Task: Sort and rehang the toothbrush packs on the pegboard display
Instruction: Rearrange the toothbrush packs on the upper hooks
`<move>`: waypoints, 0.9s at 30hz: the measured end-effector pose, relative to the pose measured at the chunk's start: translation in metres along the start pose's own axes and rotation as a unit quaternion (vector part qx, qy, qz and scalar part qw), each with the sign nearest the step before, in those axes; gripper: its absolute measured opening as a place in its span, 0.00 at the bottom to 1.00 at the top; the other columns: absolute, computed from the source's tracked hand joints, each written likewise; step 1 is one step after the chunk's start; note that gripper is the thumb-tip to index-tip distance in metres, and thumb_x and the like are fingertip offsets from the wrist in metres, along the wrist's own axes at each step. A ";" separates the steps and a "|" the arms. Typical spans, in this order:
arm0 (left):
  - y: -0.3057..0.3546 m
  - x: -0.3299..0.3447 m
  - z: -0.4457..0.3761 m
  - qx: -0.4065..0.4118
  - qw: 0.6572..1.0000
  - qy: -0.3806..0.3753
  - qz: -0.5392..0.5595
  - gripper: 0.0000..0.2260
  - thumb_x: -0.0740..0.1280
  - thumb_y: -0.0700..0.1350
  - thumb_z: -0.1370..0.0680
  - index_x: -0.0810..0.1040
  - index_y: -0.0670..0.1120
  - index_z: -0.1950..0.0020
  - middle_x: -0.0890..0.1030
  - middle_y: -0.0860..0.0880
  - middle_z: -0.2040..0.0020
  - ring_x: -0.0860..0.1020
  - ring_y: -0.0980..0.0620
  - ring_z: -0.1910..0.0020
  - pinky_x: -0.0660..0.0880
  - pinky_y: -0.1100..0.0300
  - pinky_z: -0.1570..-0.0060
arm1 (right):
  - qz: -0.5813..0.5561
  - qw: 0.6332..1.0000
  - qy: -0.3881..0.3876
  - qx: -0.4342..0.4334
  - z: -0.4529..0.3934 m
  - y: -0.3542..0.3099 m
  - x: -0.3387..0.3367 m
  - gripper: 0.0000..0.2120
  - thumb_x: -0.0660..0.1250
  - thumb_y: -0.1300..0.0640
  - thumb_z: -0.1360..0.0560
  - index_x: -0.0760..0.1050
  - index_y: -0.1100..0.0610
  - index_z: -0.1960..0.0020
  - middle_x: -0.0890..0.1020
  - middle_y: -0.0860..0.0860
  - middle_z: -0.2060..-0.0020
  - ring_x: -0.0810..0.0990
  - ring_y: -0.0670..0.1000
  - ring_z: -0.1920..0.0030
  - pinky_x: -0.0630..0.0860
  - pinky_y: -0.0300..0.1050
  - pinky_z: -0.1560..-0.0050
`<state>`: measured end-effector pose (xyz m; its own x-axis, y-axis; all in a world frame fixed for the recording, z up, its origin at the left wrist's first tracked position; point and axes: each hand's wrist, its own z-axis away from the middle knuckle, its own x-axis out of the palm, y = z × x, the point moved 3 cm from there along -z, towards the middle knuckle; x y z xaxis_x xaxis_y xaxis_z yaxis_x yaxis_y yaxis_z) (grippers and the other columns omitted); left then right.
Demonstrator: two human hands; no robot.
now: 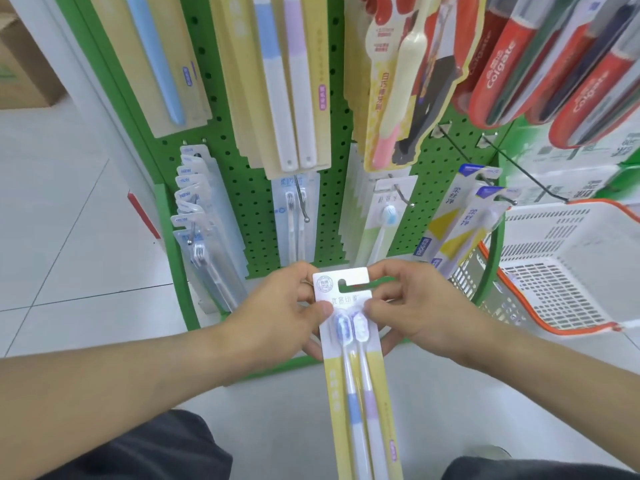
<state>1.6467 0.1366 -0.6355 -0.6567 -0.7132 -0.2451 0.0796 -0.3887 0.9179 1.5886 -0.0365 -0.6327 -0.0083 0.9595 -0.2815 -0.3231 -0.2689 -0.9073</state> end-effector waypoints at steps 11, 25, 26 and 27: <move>-0.004 -0.002 0.001 -0.007 1.000 -0.023 0.010 0.19 0.66 0.27 0.24 0.70 0.44 0.37 0.86 0.44 0.50 0.84 0.41 0.55 0.82 0.43 0.56 | -0.056 0.998 -0.020 0.002 0.000 0.002 -0.001 0.15 0.69 0.74 0.25 0.80 0.59 0.42 0.83 0.69 0.53 0.84 0.68 0.57 0.84 0.53 0.62; -0.008 -0.003 0.002 -0.056 0.996 -0.063 -0.008 0.15 0.68 0.29 0.24 0.76 0.43 0.41 0.87 0.43 0.52 0.85 0.38 0.51 0.83 0.48 0.50 | -0.124 0.991 0.005 0.054 -0.002 0.005 0.005 0.21 0.67 0.79 0.29 0.79 0.60 0.42 0.85 0.61 0.57 0.85 0.58 0.61 0.84 0.52 0.62; -0.009 -0.002 0.002 -0.063 0.995 -0.071 -0.010 0.13 0.68 0.30 0.24 0.77 0.41 0.42 0.87 0.43 0.52 0.85 0.40 0.51 0.83 0.48 0.49 | -0.129 0.990 0.009 0.054 -0.002 0.005 0.005 0.21 0.67 0.79 0.29 0.78 0.60 0.42 0.85 0.60 0.58 0.85 0.57 0.61 0.84 0.52 0.63; -0.009 -0.001 0.003 -0.072 0.994 -0.081 -0.010 0.10 0.68 0.31 0.23 0.78 0.40 0.43 0.87 0.44 0.53 0.86 0.43 0.52 0.84 0.51 0.50 | -0.135 0.989 0.013 0.056 -0.002 0.005 0.006 0.21 0.67 0.79 0.29 0.78 0.61 0.42 0.85 0.59 0.59 0.85 0.57 0.62 0.84 0.52 0.63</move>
<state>1.6445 0.1429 -0.6429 -0.7704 -0.6056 -0.1995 0.1631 -0.4896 0.8565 1.5887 -0.0319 -0.6391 0.1172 0.9922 -0.0424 -0.4122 0.0097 -0.9110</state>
